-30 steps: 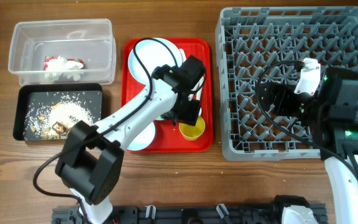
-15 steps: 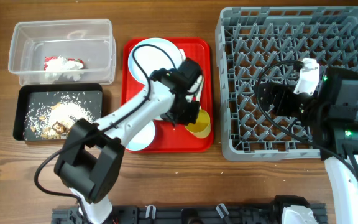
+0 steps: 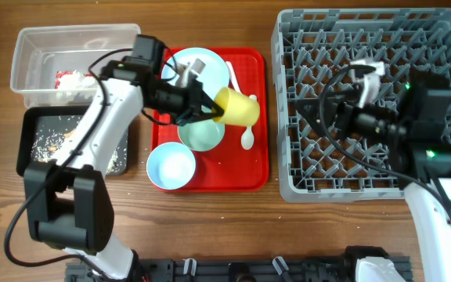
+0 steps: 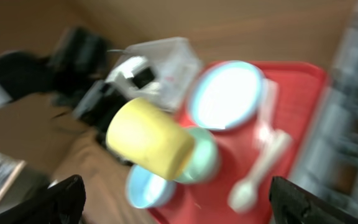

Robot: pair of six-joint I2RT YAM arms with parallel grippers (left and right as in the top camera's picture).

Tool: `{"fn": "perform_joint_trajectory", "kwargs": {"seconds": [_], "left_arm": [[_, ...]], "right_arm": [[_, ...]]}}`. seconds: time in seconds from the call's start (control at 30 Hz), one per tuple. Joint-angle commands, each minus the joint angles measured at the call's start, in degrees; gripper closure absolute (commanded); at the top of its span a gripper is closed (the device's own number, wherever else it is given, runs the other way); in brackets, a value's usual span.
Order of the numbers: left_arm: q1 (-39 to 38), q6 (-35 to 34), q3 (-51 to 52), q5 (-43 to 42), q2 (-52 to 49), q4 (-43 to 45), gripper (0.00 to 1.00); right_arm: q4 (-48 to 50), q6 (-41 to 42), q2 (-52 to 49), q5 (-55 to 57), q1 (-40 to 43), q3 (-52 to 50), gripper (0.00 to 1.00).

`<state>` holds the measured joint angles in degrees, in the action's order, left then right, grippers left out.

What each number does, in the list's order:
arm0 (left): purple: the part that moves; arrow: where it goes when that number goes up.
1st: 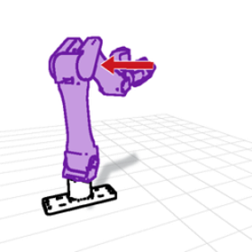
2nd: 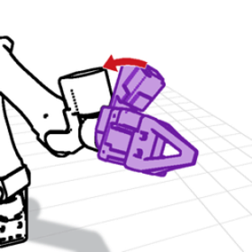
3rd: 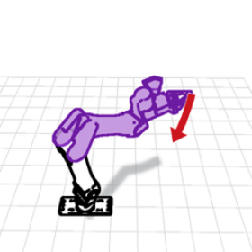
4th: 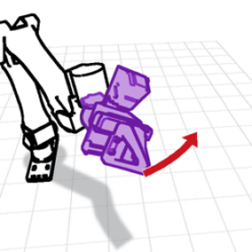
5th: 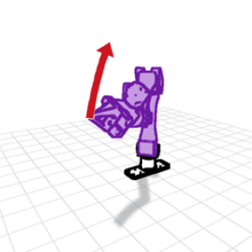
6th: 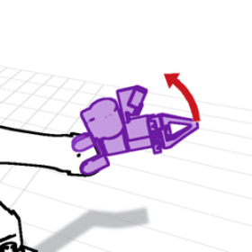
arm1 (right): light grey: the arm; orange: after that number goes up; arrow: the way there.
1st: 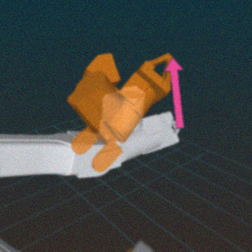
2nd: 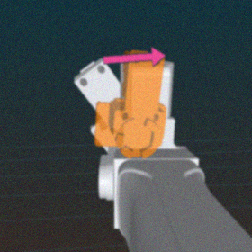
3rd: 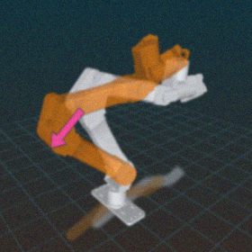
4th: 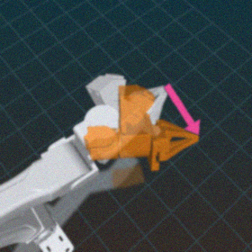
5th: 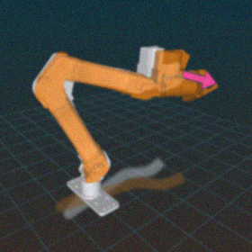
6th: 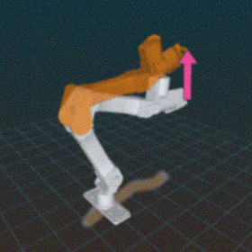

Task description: Sort waste into correct bins and load items into the dishwasher rack

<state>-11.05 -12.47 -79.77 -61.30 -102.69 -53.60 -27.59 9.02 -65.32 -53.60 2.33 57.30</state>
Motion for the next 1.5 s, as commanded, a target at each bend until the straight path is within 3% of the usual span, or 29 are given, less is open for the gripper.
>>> {"fn": "perform_joint_trajectory", "kwargs": {"seconds": [0.0, 0.27, 0.63, 0.83, 1.0, 1.27, 1.33, 1.37, 1.47], "left_arm": [[1.49, 3.3, -0.98, -17.07, 1.09, 0.76, 0.96], [1.46, 3.28, -0.98, -26.71, 1.09, 2.05, 0.96], [-0.26, 3.23, -0.98, -26.77, 1.09, 1.77, 0.96], [-1.07, 3.23, -0.98, -26.75, 1.09, 2.29, 0.96], [-1.07, 3.23, -0.98, -26.75, 1.09, 2.29, 0.96], [-1.07, 3.08, -0.98, -26.75, 1.09, 3.04, 0.96], [-1.07, 3.08, -0.98, -26.75, 1.09, 3.06, 0.96], [-1.05, 3.08, -0.98, -26.75, 1.09, 3.08, 0.92], [-1.05, 3.1, -0.98, -25.62, 1.09, 3.37, 0.66]], "right_arm": [[6.03, 0.0, -4.04, -13.99, -3.76, 1.14, 0.04], [16.85, 1.77, -13.2, -18.53, -10.75, 1.14, 0.04], [27.87, 5.22, -17.75, -21.51, -12.96, 1.14, 0.07], [34.64, 10.56, -17.73, -21.51, -15.15, 1.14, 0.16], [34.86, 10.64, -17.73, -21.51, -16.44, 1.14, 0.24], [34.21, 10.58, -17.73, -21.03, -16.52, 1.14, 0.25], [34.29, 10.54, -17.73, -20.74, -16.52, 1.14, 0.31], [34.42, 10.62, -17.73, -20.35, -16.5, 1.14, 0.33], [34.53, 12.68, -17.73, -19.02, -16.04, 1.14, 0.37]]}}
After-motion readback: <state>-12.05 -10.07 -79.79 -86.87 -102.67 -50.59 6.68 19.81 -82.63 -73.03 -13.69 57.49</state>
